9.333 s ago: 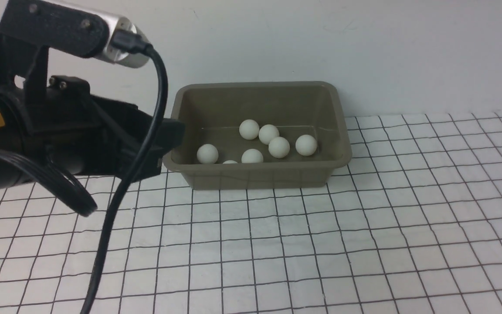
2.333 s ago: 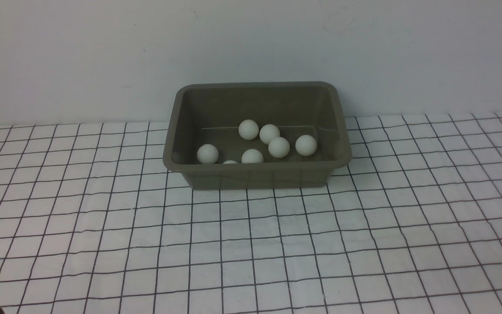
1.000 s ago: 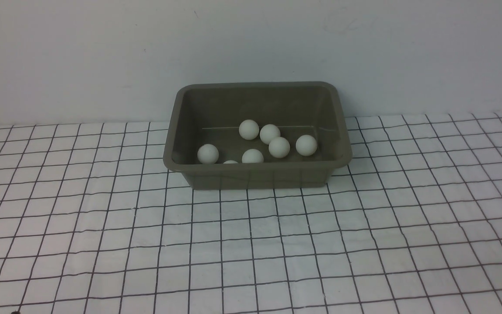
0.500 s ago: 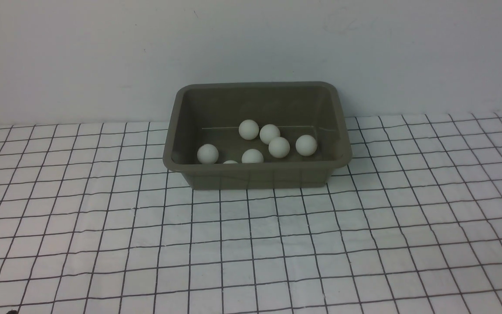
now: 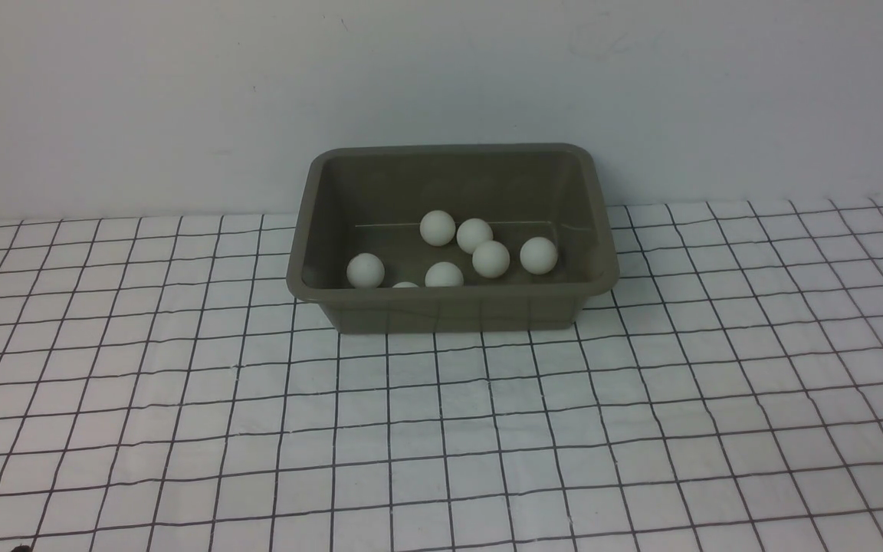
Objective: Put the table tennis balls into the box on the white checkered tablecloth.
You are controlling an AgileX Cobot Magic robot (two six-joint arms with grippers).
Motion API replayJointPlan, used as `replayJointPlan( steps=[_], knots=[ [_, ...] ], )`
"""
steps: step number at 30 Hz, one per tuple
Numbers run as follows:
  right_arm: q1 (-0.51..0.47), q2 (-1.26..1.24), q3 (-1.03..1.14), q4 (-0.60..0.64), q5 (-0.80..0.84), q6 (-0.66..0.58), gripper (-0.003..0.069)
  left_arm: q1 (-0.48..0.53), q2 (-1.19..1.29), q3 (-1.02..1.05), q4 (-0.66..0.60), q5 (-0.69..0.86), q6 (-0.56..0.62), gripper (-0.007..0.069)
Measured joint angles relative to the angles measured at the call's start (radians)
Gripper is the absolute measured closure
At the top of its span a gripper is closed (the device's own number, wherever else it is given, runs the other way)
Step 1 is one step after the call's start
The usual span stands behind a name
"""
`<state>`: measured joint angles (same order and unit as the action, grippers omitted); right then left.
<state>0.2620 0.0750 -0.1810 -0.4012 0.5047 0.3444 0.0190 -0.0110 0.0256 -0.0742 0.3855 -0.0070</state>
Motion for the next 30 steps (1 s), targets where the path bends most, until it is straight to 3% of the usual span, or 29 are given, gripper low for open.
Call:
replayJointPlan(
  steps=[9,17,21,30],
  knots=[
    [0.0,0.0,0.0,0.022,0.013,-0.01,0.0216,0.0,0.0,0.0,0.0,0.0,0.0,0.0325],
    [-0.004,0.0,0.028,0.171,0.052,-0.21,0.0216,0.0,0.0,0.0,0.0,0.0,0.0,0.0325],
    [-0.057,0.0,0.079,0.225,-0.038,-0.273,0.0216,0.0,0.0,0.0,0.0,0.0,0.0,0.0325],
    [-0.2,0.0,0.157,0.265,-0.07,-0.286,0.0216,0.0,0.0,0.0,0.0,0.0,0.0,0.0325]
  ],
)
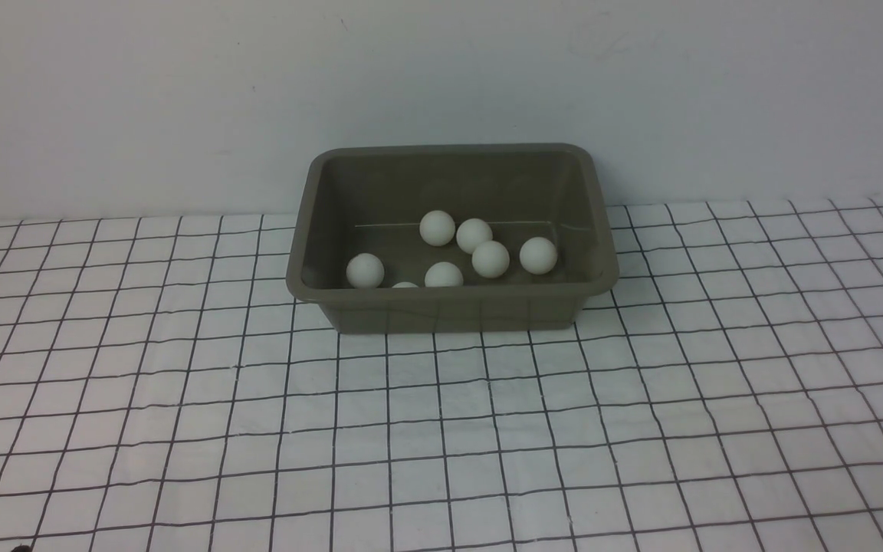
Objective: Put the table tennis balls into the box on the white checkered tablecloth.
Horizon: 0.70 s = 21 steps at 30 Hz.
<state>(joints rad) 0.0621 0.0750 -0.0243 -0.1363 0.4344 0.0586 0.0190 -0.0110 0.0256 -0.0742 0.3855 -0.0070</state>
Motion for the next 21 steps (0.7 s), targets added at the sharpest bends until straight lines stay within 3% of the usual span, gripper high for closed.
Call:
replayJointPlan(
  steps=[21],
  knots=[
    [-0.024,-0.061,0.049,0.028,-0.069,0.0,0.0216,0.0,0.0,0.0,-0.001,0.0,-0.002,0.0325]
  ],
)
